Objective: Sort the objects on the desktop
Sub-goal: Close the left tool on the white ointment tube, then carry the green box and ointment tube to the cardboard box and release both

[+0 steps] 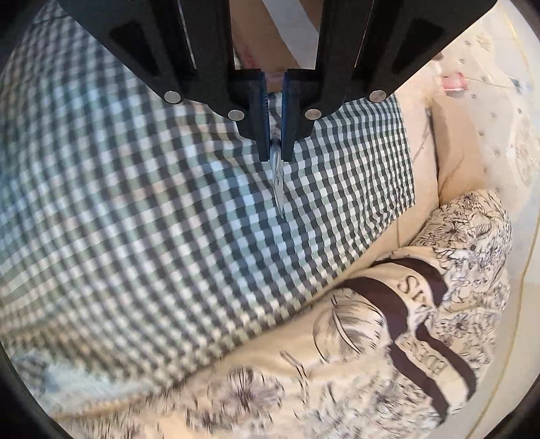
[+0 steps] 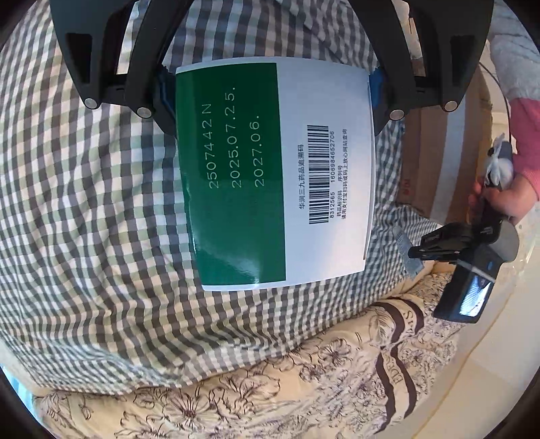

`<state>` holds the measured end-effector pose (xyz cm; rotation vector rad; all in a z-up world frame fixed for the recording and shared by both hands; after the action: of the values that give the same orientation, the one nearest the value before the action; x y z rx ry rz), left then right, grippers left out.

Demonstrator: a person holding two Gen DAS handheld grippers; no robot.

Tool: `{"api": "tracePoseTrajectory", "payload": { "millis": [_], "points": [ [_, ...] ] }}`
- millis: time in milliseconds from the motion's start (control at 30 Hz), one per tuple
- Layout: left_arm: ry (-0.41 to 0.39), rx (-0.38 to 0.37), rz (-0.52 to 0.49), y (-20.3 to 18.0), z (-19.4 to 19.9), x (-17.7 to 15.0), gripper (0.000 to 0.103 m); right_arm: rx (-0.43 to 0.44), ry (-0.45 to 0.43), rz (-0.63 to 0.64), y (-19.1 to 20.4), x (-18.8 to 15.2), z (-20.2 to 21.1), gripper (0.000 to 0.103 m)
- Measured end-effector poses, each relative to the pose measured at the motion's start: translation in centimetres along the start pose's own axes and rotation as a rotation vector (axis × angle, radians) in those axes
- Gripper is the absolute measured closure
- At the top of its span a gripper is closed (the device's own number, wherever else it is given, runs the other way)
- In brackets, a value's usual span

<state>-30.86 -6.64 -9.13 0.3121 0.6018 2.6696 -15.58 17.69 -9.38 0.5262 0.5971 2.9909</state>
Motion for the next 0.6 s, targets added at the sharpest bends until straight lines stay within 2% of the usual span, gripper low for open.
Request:
{"api": "tracePoseTrajectory", "payload": {
  "millis": [100, 200, 600],
  "points": [
    [-0.082, -0.014, 0.046, -0.3, 3.2, -0.5, 0.097, 0.001, -0.019, 0.008, 0.6, -0.2, 1.3, 0.021],
    [-0.157, -0.075, 0.096, 0.1, 6.2, -1.6, 0.097, 0.009, -0.044, 0.015, 1.5, -0.3, 2.9, 0.021],
    [-0.358, -0.132, 0.165, 3.0, 16.5, -6.2, 0.097, 0.054, -0.137, 0.096, 9.0, -2.2, 8.4, 0.022]
  ]
}}
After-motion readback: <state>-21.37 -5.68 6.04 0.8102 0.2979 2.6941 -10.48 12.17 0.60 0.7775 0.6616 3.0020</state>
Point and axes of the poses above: each gripper's, at about its wrist camera, not at the fingertips, and z roughly against the way its jaws point, y to its left, x to its top, the point moved 6 cm from there along -z, roughly the way its jaws point, and after that the axes turned 4 degrees about -x, right-handed, at the moved point
